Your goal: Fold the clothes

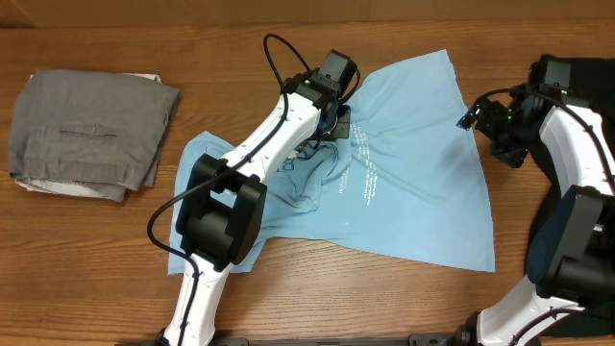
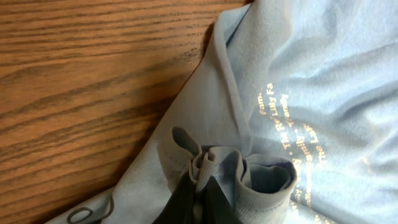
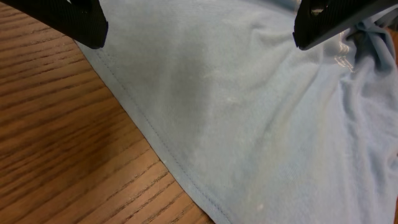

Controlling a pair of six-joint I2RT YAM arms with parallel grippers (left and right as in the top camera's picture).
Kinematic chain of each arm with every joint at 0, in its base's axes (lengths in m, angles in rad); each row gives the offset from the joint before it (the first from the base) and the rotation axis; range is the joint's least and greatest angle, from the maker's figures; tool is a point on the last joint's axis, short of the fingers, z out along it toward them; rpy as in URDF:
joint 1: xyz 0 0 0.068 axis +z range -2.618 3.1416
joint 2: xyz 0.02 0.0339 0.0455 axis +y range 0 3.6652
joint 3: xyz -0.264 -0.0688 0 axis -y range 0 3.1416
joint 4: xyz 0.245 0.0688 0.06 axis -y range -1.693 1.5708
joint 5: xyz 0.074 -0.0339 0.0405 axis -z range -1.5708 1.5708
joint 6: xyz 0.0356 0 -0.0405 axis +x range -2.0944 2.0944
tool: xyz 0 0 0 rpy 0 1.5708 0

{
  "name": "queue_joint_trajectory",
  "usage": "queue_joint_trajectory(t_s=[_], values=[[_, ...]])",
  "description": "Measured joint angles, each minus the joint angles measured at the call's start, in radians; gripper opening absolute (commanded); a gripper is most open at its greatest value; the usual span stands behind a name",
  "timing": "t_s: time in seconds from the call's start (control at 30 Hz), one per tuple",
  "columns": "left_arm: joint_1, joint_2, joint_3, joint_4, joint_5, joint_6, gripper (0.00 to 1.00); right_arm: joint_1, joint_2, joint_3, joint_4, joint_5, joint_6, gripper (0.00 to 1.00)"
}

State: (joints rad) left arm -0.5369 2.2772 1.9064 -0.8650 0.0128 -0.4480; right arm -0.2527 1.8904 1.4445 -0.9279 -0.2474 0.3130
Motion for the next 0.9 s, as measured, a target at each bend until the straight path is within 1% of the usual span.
queue_joint_trajectory(t_s=[0.17, 0.47, 0.63, 0.9], values=[[0.000, 0.000, 0.035, -0.029, 0.000, 0.032, 0.04, 0.000, 0.000, 0.000, 0.000, 0.000, 0.000, 1.00], [0.000, 0.000, 0.187, -0.102, -0.011, 0.086, 0.04, 0.000, 0.000, 0.000, 0.000, 0.000, 0.001, 1.00], [0.003, 0.000, 0.248, -0.131, -0.093, 0.110, 0.04, 0.000, 0.000, 0.000, 0.000, 0.000, 0.000, 1.00], [0.064, 0.000, 0.256, -0.122, -0.254, 0.146, 0.04, 0.000, 0.000, 0.000, 0.000, 0.000, 0.000, 1.00]])
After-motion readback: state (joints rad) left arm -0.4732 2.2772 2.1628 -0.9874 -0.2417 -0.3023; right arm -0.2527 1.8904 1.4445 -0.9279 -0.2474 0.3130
